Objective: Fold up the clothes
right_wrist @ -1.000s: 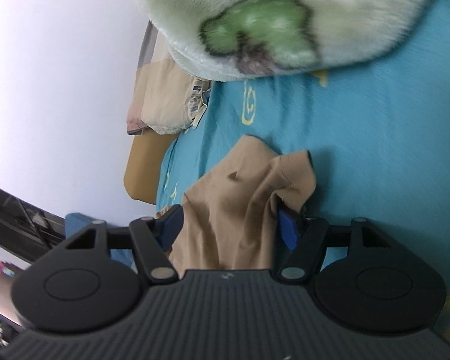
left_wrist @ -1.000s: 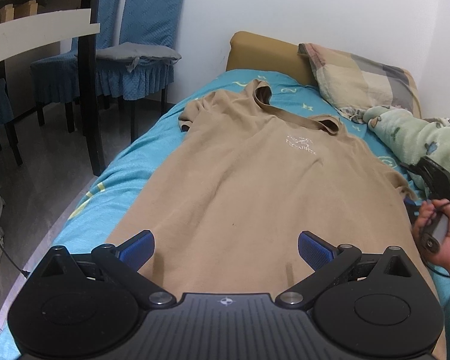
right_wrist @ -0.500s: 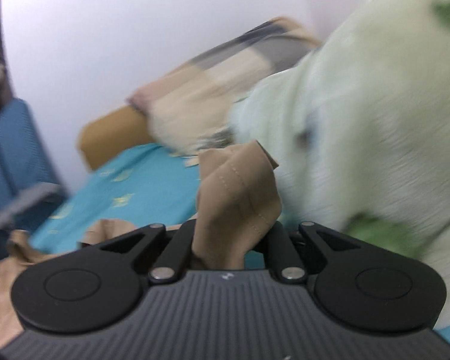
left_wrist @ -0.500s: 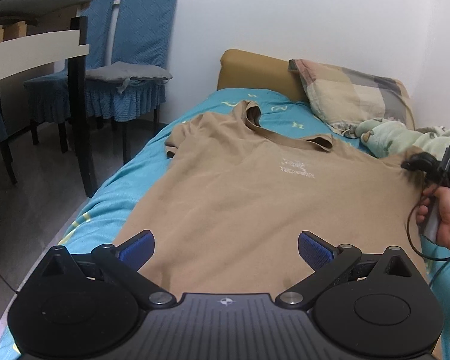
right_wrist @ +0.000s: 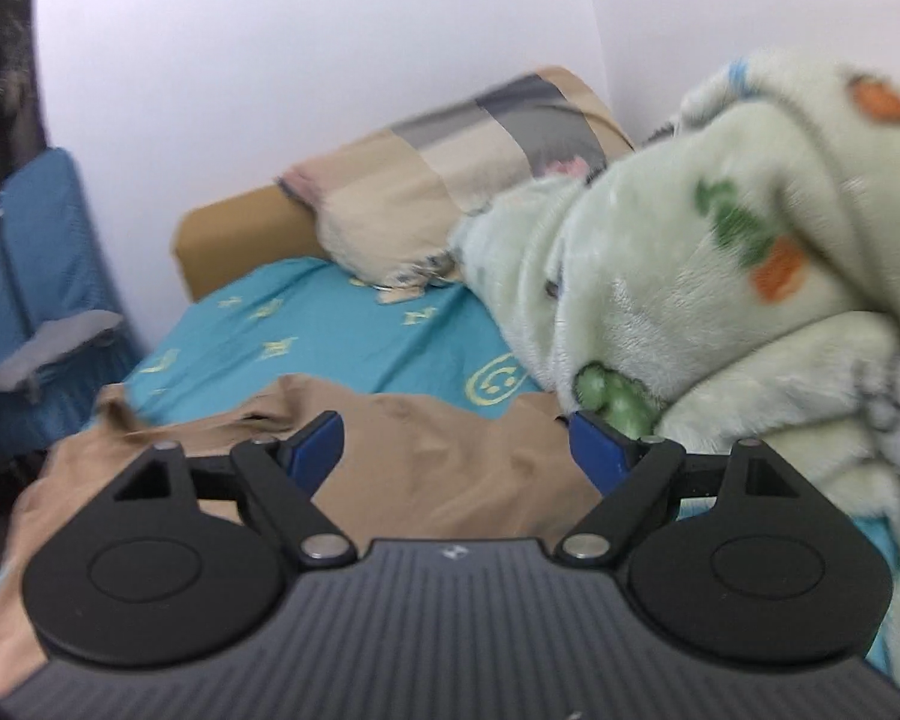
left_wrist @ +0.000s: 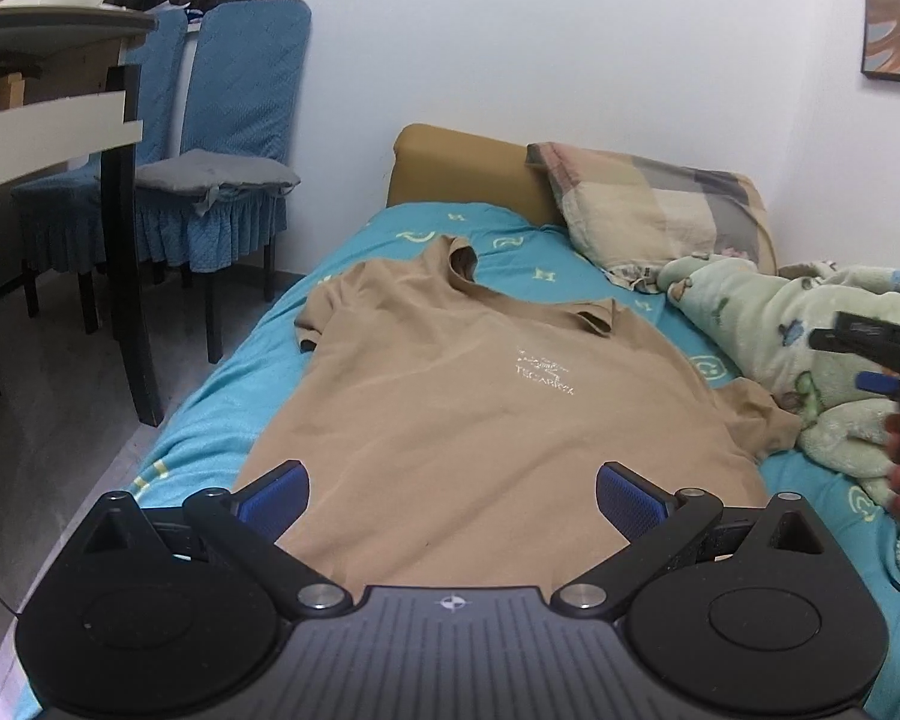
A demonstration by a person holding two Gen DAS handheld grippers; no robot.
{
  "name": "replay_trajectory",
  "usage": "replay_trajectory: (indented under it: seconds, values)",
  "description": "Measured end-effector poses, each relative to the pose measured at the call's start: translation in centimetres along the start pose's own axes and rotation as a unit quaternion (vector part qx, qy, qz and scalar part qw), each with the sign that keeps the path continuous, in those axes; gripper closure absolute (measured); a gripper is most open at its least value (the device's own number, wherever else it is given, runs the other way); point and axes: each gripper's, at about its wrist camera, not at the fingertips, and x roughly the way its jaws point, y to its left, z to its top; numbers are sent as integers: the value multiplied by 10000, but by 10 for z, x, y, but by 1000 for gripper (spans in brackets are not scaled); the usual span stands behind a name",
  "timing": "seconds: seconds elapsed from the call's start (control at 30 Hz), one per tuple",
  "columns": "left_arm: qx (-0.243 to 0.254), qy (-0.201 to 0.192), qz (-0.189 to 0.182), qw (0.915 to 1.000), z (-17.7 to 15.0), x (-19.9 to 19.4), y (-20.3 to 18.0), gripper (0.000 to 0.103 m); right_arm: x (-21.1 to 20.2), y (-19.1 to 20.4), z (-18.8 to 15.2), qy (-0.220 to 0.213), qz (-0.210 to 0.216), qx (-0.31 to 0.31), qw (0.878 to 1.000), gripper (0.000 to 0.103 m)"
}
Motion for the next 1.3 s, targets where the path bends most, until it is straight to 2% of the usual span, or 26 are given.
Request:
replay_trajectory:
  seconds: [0.17, 0.33, 0.4, 0.53, 0.73, 0.97, 1.3]
  values:
    - [41, -176, -148, 9997, 1, -29, 2, 0, -93, 26, -15, 66, 358, 109, 9993, 19]
    - [-21, -219, -207, 9995, -2, -54, 6, 0, -167, 66, -39, 59, 653, -371, 9972, 19]
    - [-104, -213, -228, 9995, -2, -60, 9, 0, -189, 75, -50, -32, 791, -478, 9957, 19]
    - [-134, -237, -189, 9995, -4, -67, 11, 0, -221, 83, -70, -123, 1024, -235, 9944, 19]
    - [16, -200, -26, 9998, -8, -69, 8, 0, -227, 96, -78, -217, 964, -551, 9936, 19]
    - [53, -160, 167, 9997, -6, -61, 11, 0, -222, 86, -74, -256, 1007, -394, 9938, 19]
    - [-128, 356, 350, 9987, 15, -4, 23, 0, -203, 65, -66, -173, 967, -77, 9951, 19]
